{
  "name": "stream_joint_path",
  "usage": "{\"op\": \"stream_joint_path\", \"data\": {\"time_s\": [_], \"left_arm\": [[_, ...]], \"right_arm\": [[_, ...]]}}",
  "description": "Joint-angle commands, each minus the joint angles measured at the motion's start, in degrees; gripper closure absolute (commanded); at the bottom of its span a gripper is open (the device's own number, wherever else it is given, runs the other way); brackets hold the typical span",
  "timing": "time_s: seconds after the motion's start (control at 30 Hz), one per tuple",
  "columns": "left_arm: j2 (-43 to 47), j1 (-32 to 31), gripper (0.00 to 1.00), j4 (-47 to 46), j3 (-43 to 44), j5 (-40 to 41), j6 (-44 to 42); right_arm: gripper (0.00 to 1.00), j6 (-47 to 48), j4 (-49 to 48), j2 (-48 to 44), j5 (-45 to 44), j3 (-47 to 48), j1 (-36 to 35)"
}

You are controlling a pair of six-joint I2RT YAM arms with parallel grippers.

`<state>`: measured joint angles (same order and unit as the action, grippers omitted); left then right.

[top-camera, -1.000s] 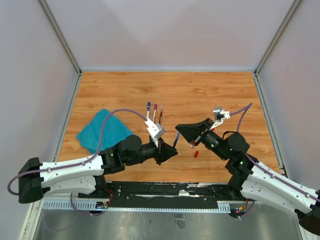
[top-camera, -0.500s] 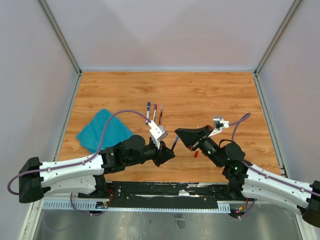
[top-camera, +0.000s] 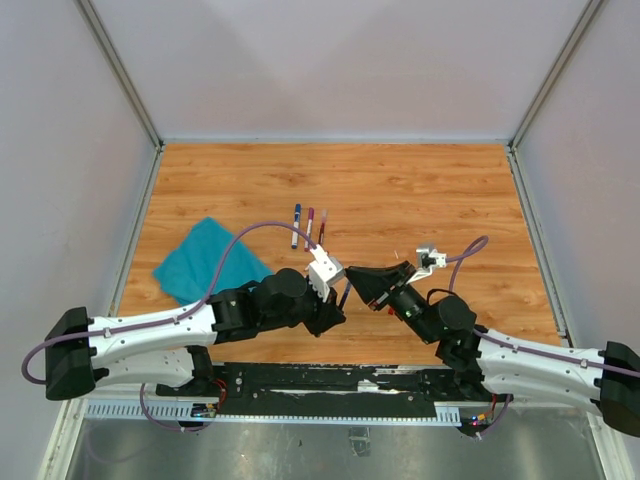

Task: Insert the pens into the pen caps
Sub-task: Press the pen cap onto the pen.

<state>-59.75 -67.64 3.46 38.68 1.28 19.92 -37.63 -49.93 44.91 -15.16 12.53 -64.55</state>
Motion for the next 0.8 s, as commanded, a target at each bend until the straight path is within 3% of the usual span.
{"op": "stream_joint_path", "data": {"time_s": [0.0, 0.4, 0.6, 0.77], "left_arm": [[2.32, 1.18, 1.0, -40.66, 11.2, 4.59, -1.64], [2.76, 1.18, 1.0, -35.99, 5.06, 2.5, -2.08], [2.28, 1.19, 1.0, -31.64, 2.33, 0.31, -2.38], [3.1, 1.19, 1.0, -28.02, -1.04, 1.7, -1.91]], "right_arm": [[0.99, 0.73, 25.18, 3.31, 10.51, -4.6, -5.14], [0.99, 14.57, 40.32, -7.57, -5.17, 12.73, -5.05], [0.9, 21.02, 46.12, -6.15, -6.54, 24.86, -5.05], [0.63, 24.52, 47.48, -7.07, -6.21, 30.6, -5.05]]}}
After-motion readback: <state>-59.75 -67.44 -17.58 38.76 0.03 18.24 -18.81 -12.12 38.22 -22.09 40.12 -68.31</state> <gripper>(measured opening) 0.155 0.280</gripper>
